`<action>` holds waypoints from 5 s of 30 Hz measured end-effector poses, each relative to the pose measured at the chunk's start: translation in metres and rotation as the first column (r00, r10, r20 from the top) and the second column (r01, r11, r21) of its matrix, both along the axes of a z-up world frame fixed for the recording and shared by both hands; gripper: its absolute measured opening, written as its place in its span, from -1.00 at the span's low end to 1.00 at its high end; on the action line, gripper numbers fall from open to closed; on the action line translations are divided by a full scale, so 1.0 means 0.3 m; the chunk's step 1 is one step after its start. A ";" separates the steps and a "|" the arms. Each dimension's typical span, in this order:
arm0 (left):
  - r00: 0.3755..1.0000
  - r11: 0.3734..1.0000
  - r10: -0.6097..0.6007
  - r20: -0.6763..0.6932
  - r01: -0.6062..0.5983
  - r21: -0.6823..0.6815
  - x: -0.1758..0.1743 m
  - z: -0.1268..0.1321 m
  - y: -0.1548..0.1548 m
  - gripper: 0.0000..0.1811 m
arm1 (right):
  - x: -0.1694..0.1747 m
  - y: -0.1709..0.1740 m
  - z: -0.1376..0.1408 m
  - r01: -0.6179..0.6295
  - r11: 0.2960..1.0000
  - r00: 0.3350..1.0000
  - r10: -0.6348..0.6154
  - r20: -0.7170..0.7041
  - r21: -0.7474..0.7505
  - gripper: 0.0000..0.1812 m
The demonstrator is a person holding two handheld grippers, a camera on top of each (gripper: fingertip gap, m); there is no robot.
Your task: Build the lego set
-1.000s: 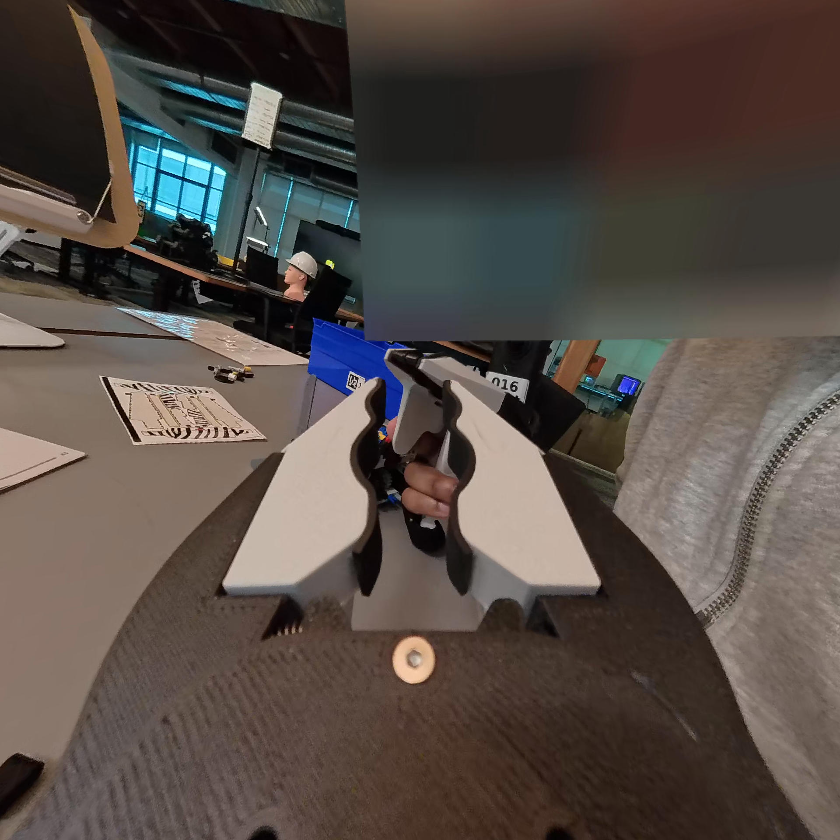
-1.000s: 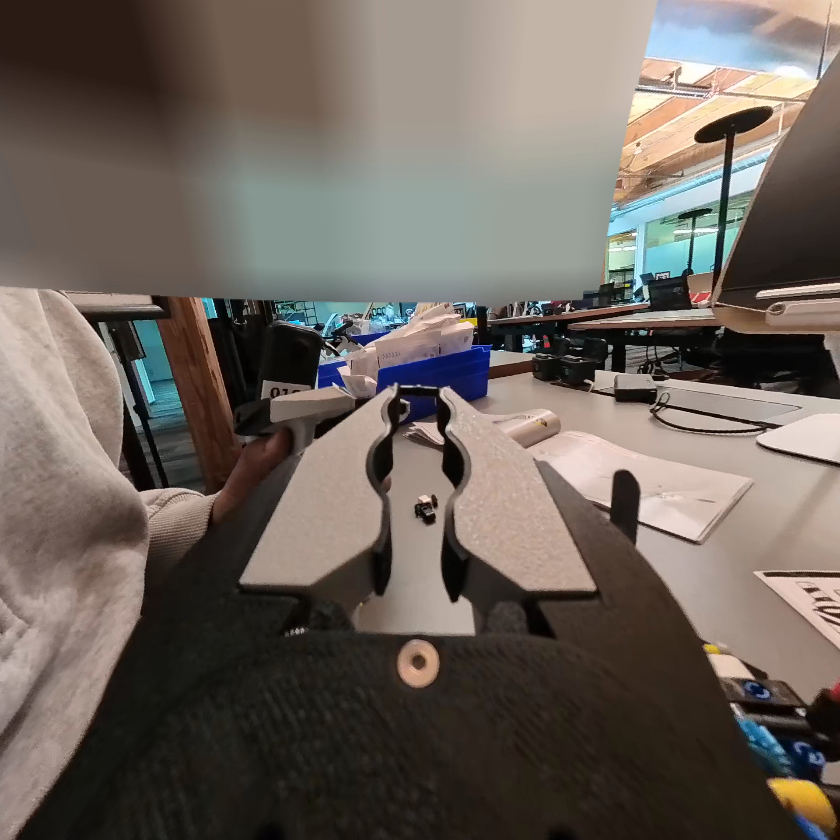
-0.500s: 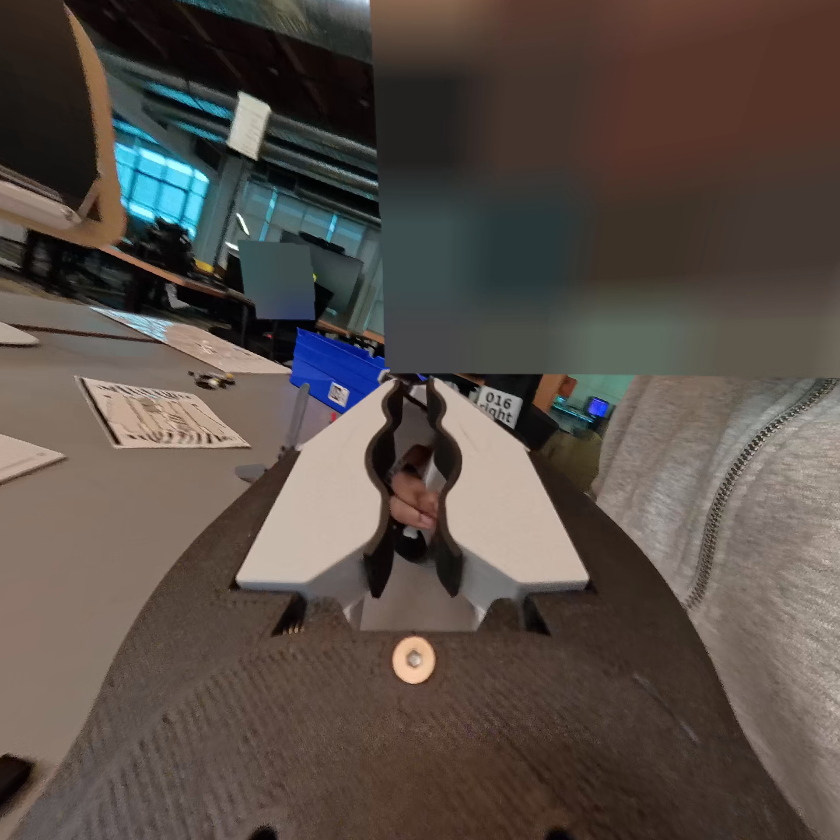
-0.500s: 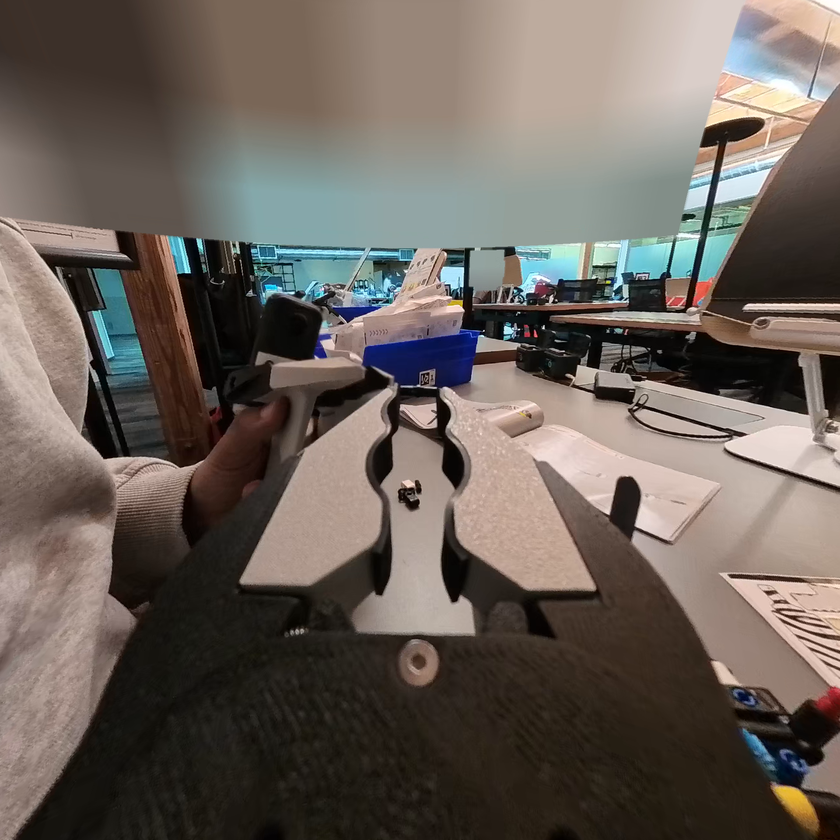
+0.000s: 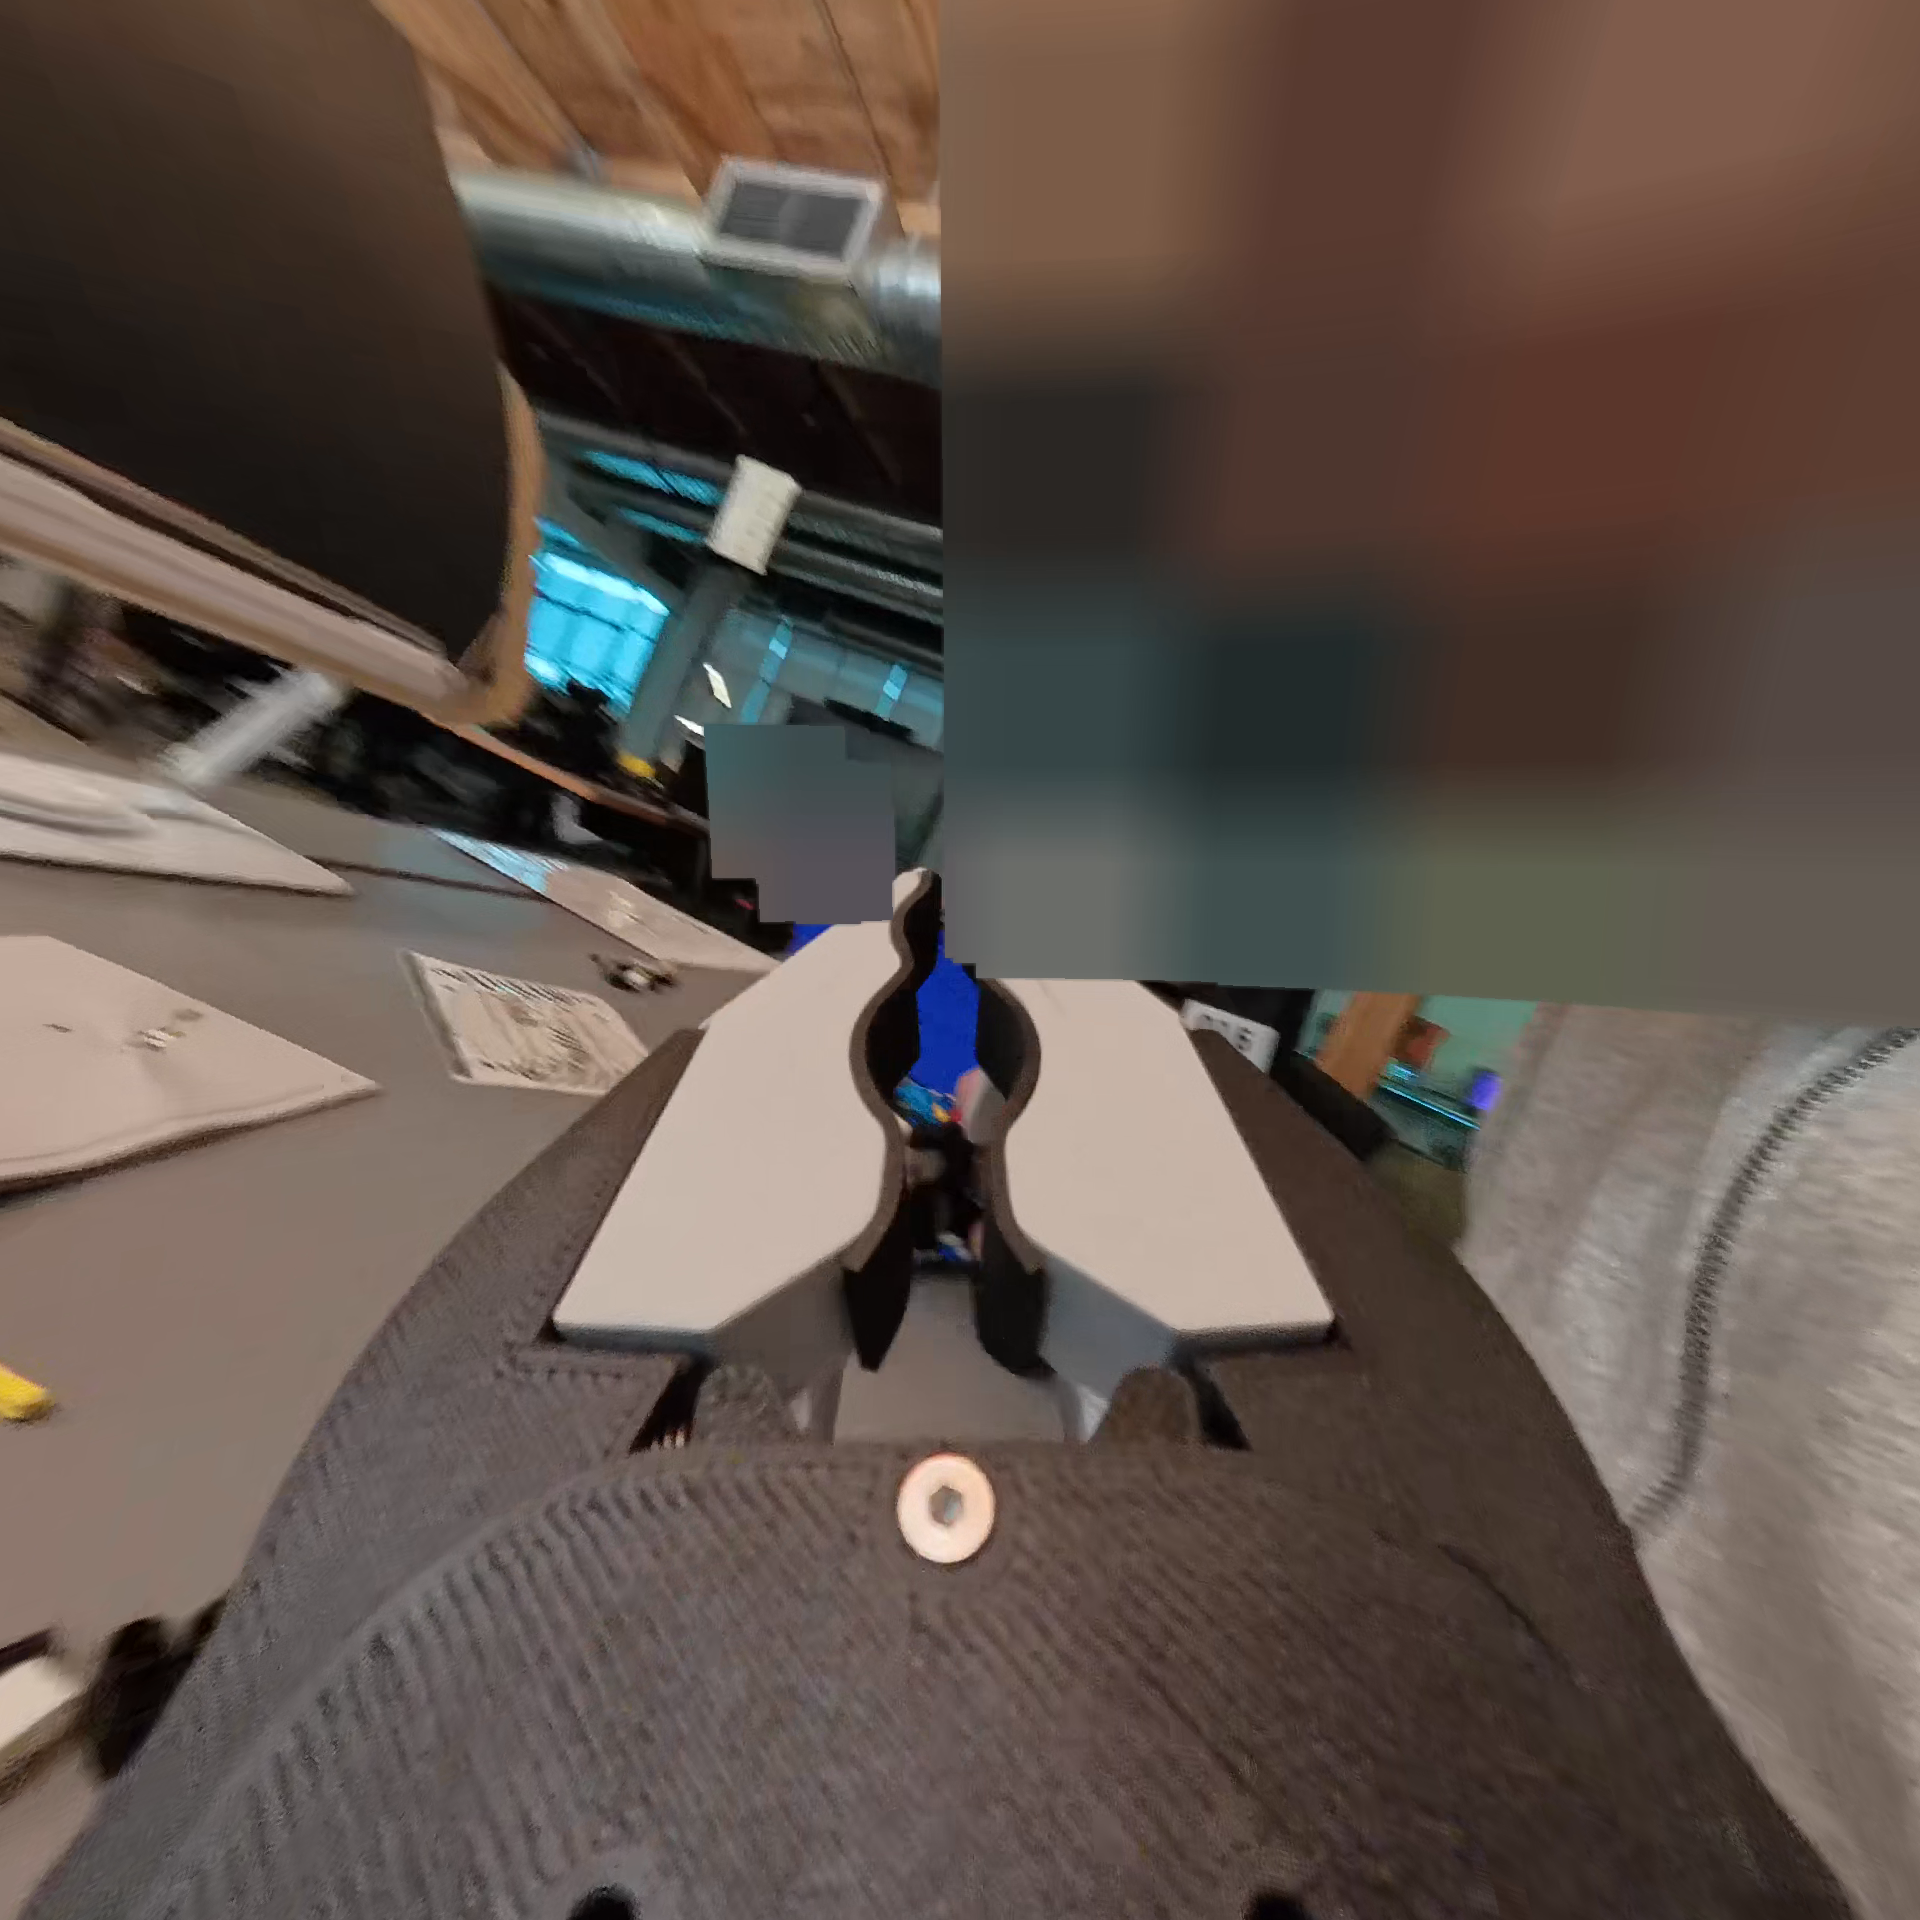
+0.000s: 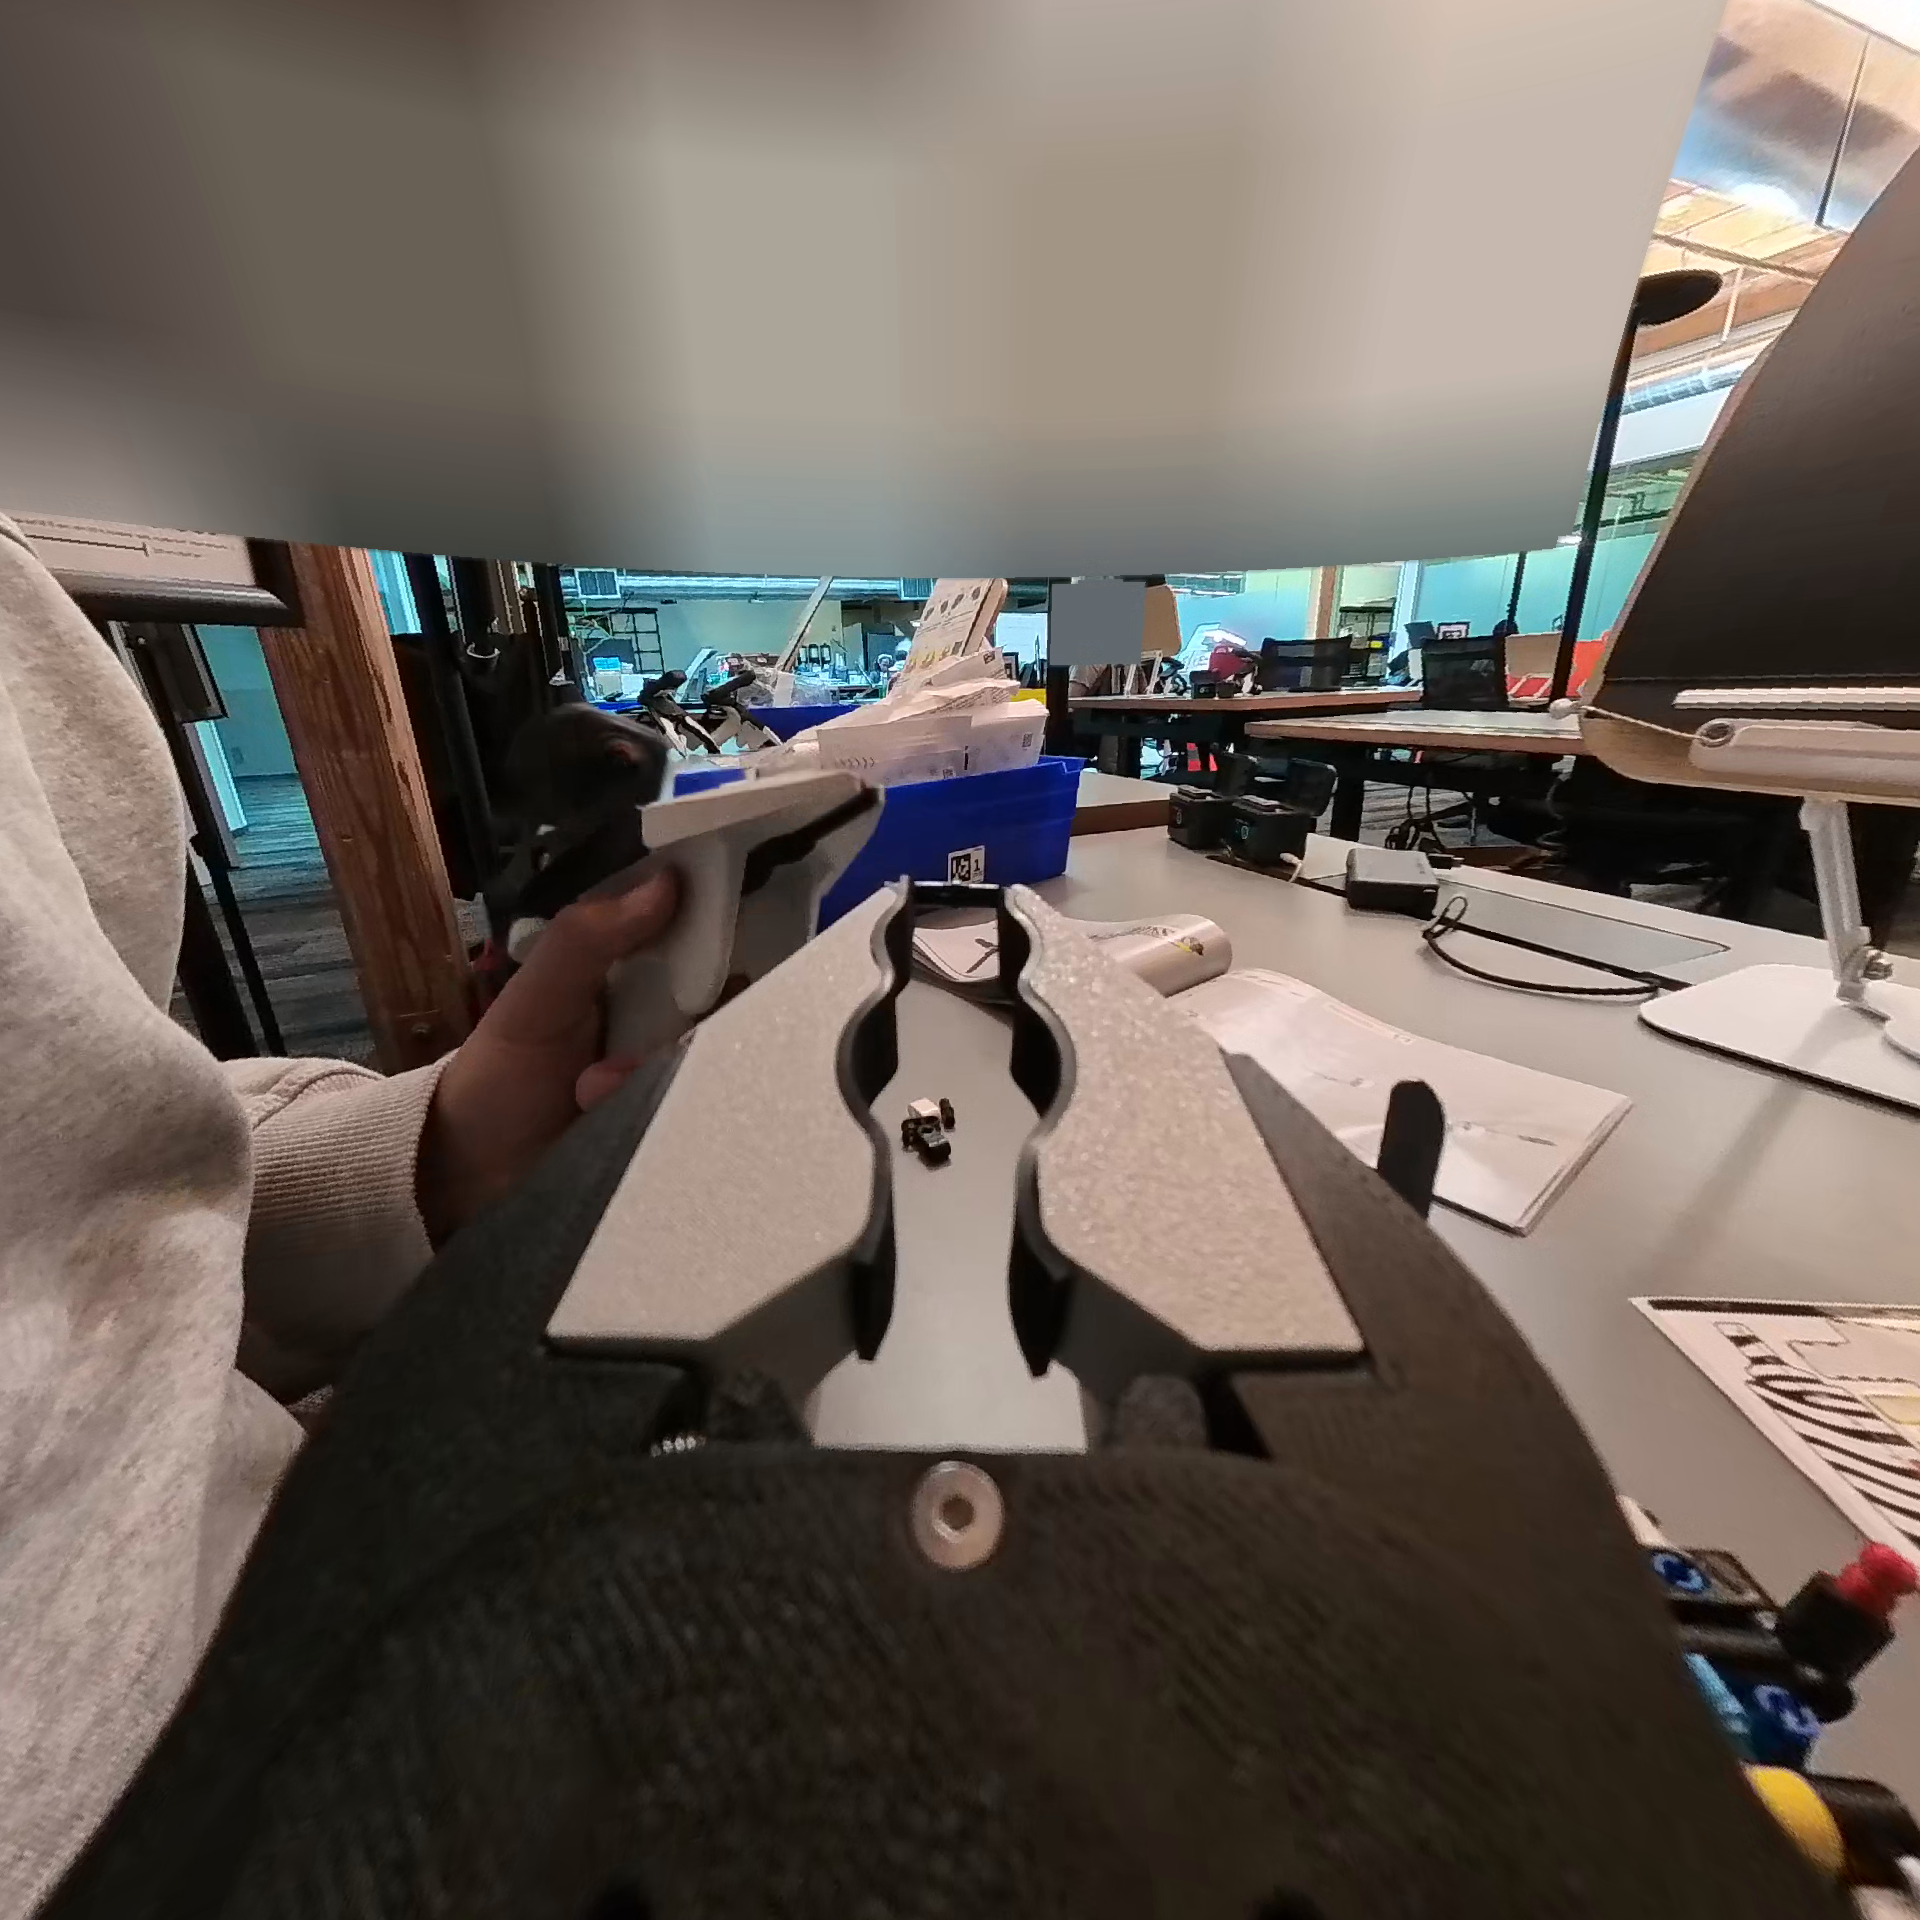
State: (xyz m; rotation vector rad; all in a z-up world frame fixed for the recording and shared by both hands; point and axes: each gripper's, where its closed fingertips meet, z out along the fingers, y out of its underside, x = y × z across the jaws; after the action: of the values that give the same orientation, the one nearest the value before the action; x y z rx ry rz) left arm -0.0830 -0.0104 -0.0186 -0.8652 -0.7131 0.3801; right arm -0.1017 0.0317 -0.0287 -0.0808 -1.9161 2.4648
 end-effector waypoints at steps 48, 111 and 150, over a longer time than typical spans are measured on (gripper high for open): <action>0.934 0.976 -0.217 0.283 0.213 0.046 -0.072 -0.112 0.094 -0.89 | -0.004 -0.065 -0.074 0.293 0.941 0.911 -0.221 -0.347 0.168 -0.86; 0.744 0.657 -0.083 0.663 0.541 -0.525 -0.326 -0.388 0.205 -0.73 | -0.059 0.156 -0.316 0.187 0.686 0.978 -0.066 -0.196 0.703 -0.81; 0.950 0.489 -0.134 0.283 0.312 -0.815 -0.089 -0.251 0.247 -0.99 | -0.005 0.112 -0.174 -0.147 0.916 0.959 0.038 0.282 0.373 -0.71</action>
State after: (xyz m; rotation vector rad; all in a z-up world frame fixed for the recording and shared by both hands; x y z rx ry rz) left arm -0.1097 0.0639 -0.0939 -1.9670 -0.5395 0.4176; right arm -0.1032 0.0655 -0.0808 -0.3415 -2.5455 2.1598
